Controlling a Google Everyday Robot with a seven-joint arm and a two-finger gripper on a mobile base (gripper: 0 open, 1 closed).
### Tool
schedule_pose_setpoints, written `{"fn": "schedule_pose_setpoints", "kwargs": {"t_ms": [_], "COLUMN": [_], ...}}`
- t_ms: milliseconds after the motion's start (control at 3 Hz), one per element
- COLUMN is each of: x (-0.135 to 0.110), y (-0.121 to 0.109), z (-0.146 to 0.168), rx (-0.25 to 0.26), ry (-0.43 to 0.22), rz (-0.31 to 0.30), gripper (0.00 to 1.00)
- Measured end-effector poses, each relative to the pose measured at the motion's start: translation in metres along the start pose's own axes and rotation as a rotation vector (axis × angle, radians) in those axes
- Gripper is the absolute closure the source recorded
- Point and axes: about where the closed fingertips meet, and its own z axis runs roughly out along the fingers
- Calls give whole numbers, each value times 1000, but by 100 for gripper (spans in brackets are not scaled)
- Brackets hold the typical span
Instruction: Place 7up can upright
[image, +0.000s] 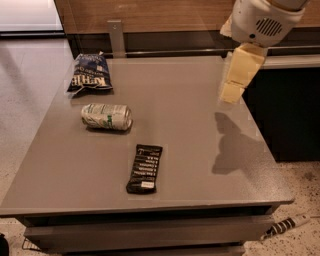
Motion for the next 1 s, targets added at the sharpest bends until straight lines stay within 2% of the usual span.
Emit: {"fn": "schedule_pose_setpoints", "kwargs": {"t_ms": [333,667,1000], "x": [-73,-137,-181], "y": [-1,9,17], "z": [34,67,98], "rx": [-35,-56,-84], "ry": [31,67,94], "rz": [-54,-103,-125], "gripper": [0,0,0]}}
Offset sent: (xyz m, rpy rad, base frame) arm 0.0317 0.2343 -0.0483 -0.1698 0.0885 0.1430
